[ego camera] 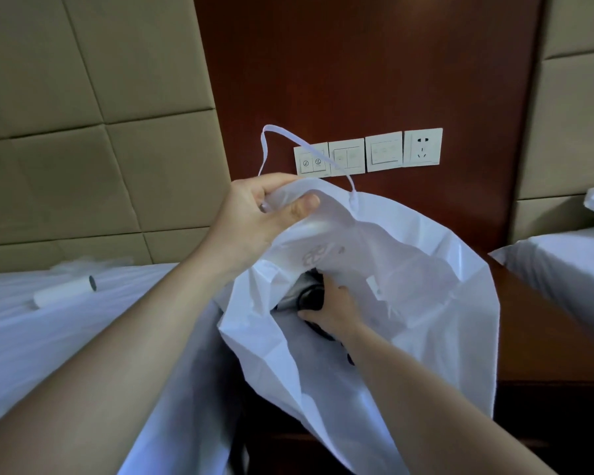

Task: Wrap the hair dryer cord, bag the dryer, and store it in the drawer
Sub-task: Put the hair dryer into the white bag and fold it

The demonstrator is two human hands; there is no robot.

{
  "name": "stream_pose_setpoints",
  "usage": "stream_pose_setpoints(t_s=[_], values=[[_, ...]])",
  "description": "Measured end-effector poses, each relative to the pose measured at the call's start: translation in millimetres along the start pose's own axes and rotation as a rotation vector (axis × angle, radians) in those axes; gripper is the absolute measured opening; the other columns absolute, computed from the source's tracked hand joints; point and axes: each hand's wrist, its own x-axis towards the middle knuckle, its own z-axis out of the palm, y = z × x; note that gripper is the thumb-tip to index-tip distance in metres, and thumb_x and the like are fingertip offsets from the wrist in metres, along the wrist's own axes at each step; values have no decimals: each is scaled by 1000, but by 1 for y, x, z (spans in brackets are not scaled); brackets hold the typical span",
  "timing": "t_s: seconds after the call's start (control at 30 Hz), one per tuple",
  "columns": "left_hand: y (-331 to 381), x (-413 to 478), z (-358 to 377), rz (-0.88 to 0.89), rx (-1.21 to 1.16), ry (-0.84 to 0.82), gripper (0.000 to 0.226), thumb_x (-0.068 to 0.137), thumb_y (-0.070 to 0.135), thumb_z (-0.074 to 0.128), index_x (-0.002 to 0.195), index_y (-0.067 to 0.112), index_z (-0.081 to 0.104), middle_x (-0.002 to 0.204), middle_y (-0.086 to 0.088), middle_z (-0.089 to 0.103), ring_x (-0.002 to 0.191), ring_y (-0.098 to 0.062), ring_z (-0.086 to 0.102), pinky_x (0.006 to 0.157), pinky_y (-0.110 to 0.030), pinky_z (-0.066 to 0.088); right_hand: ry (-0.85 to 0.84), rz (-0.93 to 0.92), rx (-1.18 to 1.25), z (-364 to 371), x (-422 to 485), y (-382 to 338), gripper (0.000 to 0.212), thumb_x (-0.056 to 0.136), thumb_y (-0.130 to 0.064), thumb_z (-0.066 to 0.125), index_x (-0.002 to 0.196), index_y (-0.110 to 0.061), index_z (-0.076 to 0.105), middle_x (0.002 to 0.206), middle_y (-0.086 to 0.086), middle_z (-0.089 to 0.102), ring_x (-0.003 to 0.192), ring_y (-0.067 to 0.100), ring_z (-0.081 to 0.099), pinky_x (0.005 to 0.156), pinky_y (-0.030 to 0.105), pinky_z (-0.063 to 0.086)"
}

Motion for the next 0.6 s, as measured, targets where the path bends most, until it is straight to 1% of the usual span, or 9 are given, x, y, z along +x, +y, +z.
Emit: stream_pose_setpoints(t_s=[0.07, 0.1, 0.2, 0.27, 0.3, 0.37, 0.47, 0.53, 0.6], values=[[0, 0, 0, -21, 15, 16, 31, 70, 55, 69, 94, 36, 71, 90, 19, 72, 75, -21, 49, 67, -33, 37, -27, -29, 5, -2, -2, 5, 85, 74, -39, 73, 142, -18, 27, 130, 15, 48, 119, 33, 47, 97, 38, 43], [0, 0, 0, -30, 28, 26, 28, 71, 52, 67, 95, 36, 70, 88, 22, 72, 72, -18, 49, 65, -27, 39, -40, -48, -10, -6, -2, 6, 79, 76, -37, 72, 140, -14, 30, 130, 15, 49, 118, 32, 48, 94, 37, 43], [3, -4, 8, -61, 30, 20, 20, 79, 39, 72, 95, 29, 68, 75, 23, 69, 51, -1, 42, 49, -9, 31, -85, -93, -85, -28, -9, 2, 58, 86, -26, 62, 136, -9, 38, 131, 13, 50, 123, 31, 47, 96, 34, 41], [8, -8, 14, -78, 29, 11, 16, 83, 25, 67, 98, 20, 67, 80, 19, 66, 45, 7, 47, 46, -3, 30, -168, -145, -195, -46, -20, -4, 53, 89, -22, 57, 138, -11, 38, 135, 12, 49, 125, 29, 45, 98, 32, 38], [10, -10, 17, -85, 37, 8, 15, 84, 20, 65, 99, 17, 66, 85, 16, 65, 45, 10, 49, 45, -2, 31, -216, -177, -263, -54, -27, -8, 50, 90, -23, 55, 136, -11, 41, 134, 12, 50, 124, 29, 45, 97, 32, 37], [14, -15, 21, -108, 61, 5, 10, 86, 18, 64, 96, 19, 66, 89, 12, 64, 41, 9, 47, 43, -3, 31, -320, -209, -378, -72, -44, -14, 43, 92, -28, 51, 132, -10, 47, 132, 11, 52, 121, 29, 47, 97, 33, 38], [19, -23, 28, -149, 120, 1, 11, 86, 21, 66, 96, 19, 65, 91, 10, 63, 41, 4, 44, 42, -8, 34, -443, -240, -458, -103, -78, -21, 50, 93, -30, 51, 139, -12, 42, 137, 7, 49, 125, 27, 46, 101, 33, 37], [23, -28, 34, -176, 156, -6, 15, 85, 24, 67, 100, 20, 63, 89, 14, 61, 47, 5, 48, 44, -10, 39, -476, -260, -418, -126, -103, -22, 46, 93, -26, 52, 137, -15, 45, 134, 5, 52, 122, 24, 49, 101, 33, 39], [27, -33, 40, -198, 188, -23, 25, 82, 33, 70, 104, 22, 64, 92, 15, 63, 64, 3, 54, 55, -16, 45, -472, -282, -332, -148, -128, -22, 40, 92, -19, 53, 131, -17, 52, 127, 4, 58, 117, 20, 54, 101, 31, 41]])
